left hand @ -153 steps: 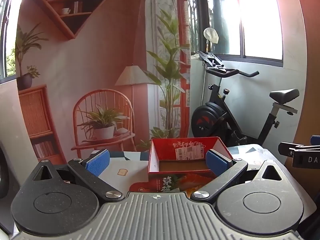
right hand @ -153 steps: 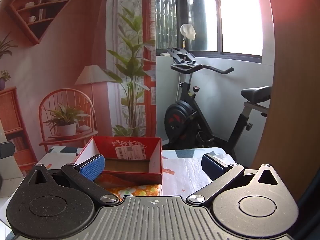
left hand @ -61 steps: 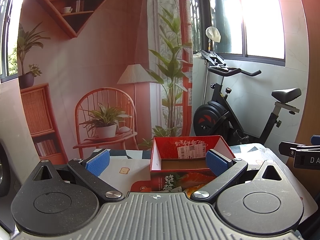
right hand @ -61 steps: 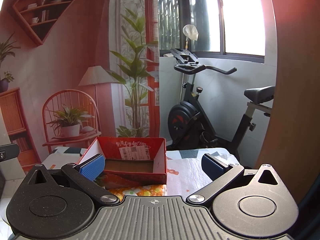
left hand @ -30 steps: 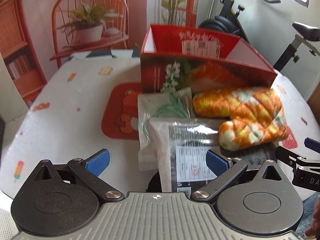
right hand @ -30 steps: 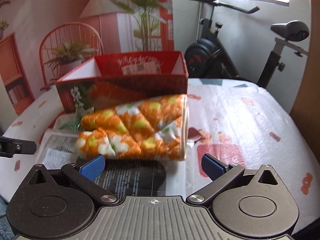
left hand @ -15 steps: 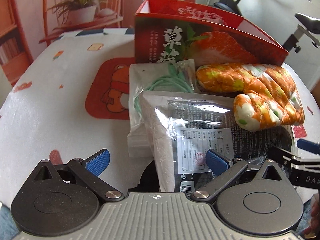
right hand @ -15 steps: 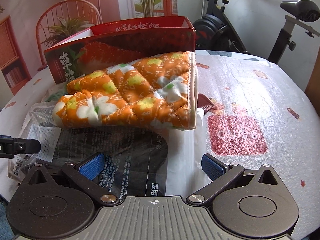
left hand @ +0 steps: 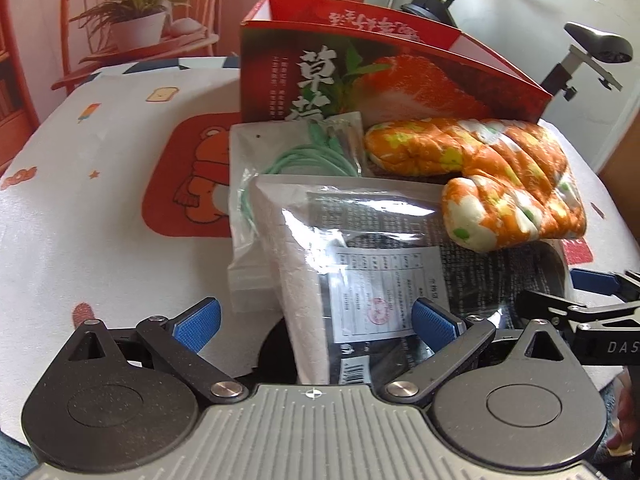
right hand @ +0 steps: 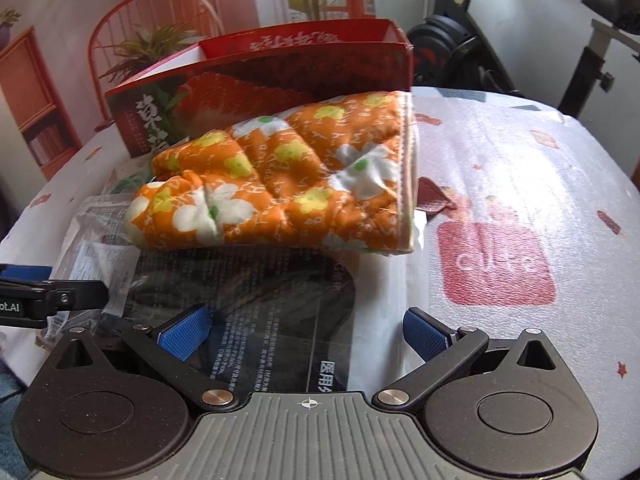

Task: Organize soft objects
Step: 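Move both open grippers down toward the items beside the red box, then close both grippers on the clear plastic bag holding a black item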

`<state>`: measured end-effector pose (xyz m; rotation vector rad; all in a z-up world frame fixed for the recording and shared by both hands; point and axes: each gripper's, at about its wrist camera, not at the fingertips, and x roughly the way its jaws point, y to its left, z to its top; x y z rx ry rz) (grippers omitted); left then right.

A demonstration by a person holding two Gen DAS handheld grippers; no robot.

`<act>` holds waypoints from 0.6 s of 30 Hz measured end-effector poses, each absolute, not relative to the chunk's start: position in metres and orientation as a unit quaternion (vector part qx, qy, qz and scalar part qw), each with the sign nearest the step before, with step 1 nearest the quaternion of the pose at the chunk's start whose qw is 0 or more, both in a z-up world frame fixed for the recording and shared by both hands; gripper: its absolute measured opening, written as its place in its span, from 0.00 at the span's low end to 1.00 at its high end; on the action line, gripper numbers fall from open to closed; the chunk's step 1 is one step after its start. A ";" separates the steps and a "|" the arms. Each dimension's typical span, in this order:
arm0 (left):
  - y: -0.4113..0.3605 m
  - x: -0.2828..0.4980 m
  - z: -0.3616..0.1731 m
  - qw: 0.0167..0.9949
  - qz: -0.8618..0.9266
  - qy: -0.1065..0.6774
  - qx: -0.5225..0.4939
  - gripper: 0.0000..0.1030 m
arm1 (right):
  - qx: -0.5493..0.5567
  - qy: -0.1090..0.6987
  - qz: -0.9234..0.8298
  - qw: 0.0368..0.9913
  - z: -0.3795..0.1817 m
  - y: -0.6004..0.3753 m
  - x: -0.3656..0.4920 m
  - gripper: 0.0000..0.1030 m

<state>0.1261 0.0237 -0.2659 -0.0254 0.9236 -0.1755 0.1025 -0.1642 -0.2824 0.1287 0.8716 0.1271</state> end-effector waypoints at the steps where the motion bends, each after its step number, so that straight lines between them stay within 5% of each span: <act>1: 0.024 0.125 -0.265 0.892 -0.086 0.444 -0.012 0.98 | 0.064 0.423 0.064 0.902 -0.282 -0.165 0.104 1.00; 11: 0.043 0.126 -0.246 0.907 -0.071 0.412 -0.051 0.60 | 0.057 0.367 0.060 0.926 -0.268 -0.170 0.095 0.91; 18: 0.043 0.138 -0.257 0.899 -0.099 0.420 -0.077 0.60 | 0.065 0.360 0.069 0.928 -0.279 -0.170 0.103 0.91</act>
